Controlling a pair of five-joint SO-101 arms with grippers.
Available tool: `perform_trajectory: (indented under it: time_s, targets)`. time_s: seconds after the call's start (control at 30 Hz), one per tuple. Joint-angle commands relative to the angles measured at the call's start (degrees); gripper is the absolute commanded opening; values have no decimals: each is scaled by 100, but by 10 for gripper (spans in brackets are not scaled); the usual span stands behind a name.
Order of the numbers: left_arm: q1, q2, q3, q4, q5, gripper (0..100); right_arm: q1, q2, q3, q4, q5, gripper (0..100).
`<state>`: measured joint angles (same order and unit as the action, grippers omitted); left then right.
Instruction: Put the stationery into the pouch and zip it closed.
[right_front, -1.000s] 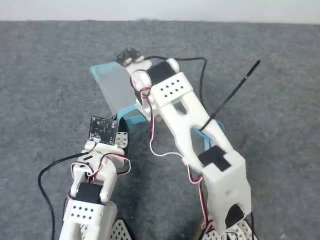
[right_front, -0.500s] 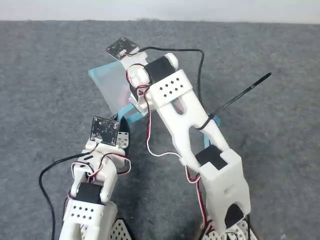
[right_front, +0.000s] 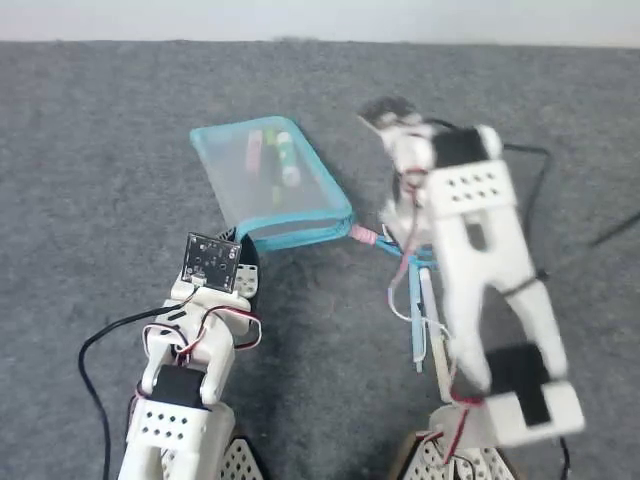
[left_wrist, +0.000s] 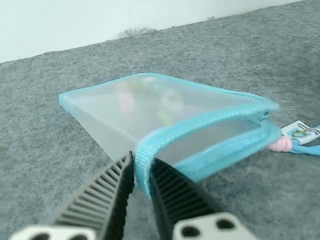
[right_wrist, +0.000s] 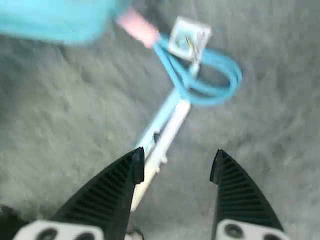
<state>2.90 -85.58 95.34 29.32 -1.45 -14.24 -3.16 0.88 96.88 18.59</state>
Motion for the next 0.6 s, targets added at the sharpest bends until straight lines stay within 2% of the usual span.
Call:
perform_trajectory:
  time_s: [0.0, 0.13, 0.27, 0.43, 0.57]
  targets:
    - [-18, -105, -92, -193, -26, 12, 233, -1007, 1600, -435, 290, 221]
    - [-18, -105, -92, -176, -26, 12, 268, -1684, 3437, -1349, 264, 220]
    - [-18, -88, -84, -176, -26, 12, 224, -2053, 4686, -2088, 281, 219]
    - [-18, -88, -84, -176, -26, 12, 347, -2062, 5415, -2905, 281, 217]
    - [-18, -79, -84, -167, -26, 12, 365, -1815, 5565, -3292, 281, 114]
